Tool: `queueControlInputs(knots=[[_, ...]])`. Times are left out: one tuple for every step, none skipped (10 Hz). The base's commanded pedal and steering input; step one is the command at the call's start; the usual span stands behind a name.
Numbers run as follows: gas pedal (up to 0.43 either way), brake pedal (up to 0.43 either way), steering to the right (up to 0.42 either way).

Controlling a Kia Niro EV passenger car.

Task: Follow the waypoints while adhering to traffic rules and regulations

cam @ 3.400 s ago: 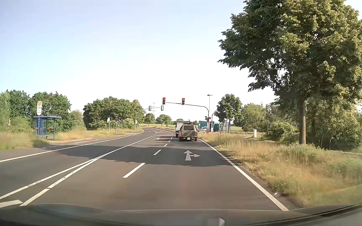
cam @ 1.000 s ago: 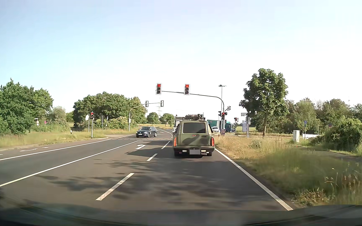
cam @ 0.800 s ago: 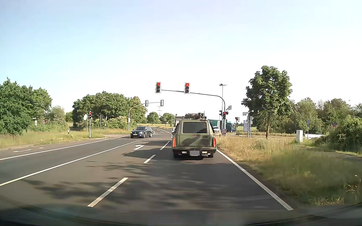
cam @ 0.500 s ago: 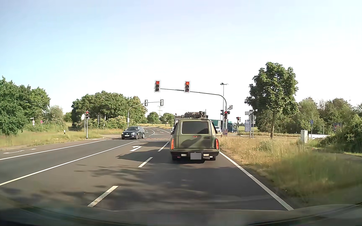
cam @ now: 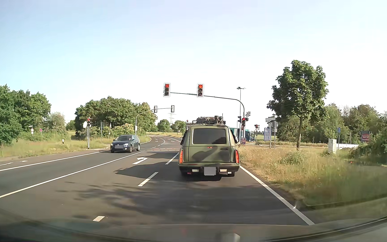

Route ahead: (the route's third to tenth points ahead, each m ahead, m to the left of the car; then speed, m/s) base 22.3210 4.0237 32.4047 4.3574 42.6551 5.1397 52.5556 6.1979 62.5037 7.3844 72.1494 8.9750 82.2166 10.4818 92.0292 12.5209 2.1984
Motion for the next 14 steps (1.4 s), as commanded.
queueControlInputs(knots=[[0.000,0.226,-0.003],[0.000,0.220,-0.003],[0.000,0.220,-0.003],[0.000,0.213,-0.003],[0.000,0.213,-0.004],[0.000,0.207,-0.003],[0.000,0.207,-0.004],[0.000,0.207,-0.003],[0.000,0.207,-0.003],[0.000,0.207,-0.003],[0.000,0.201,-0.003],[0.000,0.201,-0.003],[0.000,0.201,-0.003],[0.000,0.195,-0.003]])
